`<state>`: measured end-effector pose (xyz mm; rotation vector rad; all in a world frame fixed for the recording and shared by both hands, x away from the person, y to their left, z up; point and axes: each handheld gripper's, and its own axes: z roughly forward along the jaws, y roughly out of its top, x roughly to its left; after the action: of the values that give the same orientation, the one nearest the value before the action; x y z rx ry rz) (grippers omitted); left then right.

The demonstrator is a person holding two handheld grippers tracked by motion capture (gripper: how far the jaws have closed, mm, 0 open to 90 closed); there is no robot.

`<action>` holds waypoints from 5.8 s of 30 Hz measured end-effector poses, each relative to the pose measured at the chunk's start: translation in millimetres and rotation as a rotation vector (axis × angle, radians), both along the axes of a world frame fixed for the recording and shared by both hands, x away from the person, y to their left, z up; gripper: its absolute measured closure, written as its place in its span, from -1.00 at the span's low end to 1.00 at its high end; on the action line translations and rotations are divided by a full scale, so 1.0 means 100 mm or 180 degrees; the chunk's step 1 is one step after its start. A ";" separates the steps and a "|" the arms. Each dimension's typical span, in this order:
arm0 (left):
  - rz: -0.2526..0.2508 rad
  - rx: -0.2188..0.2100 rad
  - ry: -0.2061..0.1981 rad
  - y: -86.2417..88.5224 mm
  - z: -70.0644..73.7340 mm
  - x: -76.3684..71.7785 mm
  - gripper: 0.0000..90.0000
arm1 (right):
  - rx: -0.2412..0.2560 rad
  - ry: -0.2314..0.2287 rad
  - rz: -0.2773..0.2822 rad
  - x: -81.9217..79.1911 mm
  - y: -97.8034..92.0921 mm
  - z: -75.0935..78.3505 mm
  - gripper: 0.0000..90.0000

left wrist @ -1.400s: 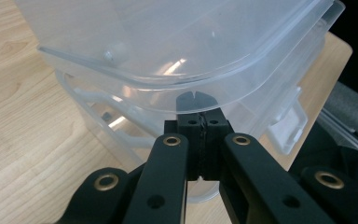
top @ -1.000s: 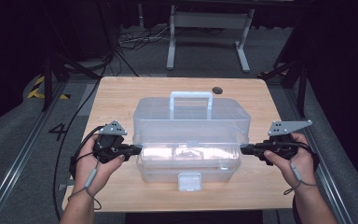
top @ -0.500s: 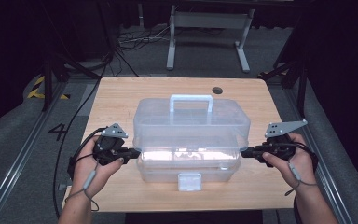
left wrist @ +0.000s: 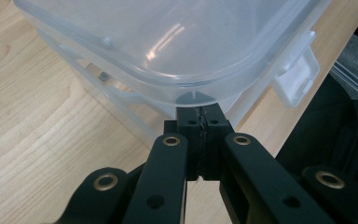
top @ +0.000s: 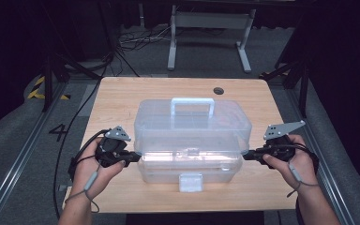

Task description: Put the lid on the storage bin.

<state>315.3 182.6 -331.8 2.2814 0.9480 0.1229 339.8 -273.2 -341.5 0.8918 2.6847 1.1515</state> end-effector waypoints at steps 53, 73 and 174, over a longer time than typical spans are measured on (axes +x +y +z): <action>-0.0276 0.0426 0.0470 -0.08 -0.18 0.02 0.98 | -0.0587 0.0359 0.0200 0.00 0.10 -0.13 1.00; -0.0385 0.0558 0.0585 -0.11 -0.23 0.03 0.99 | -0.0729 0.0465 0.0261 0.01 0.13 -0.18 1.00; 0.1225 -0.0173 -0.0592 0.91 -0.79 0.48 -0.15 | 0.0026 -0.0302 -0.0913 0.78 -0.94 -0.63 -0.17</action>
<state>363.3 273.2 -410.6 1.9745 1.2610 0.4600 418.1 -367.3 -404.4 1.1465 2.3811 1.1095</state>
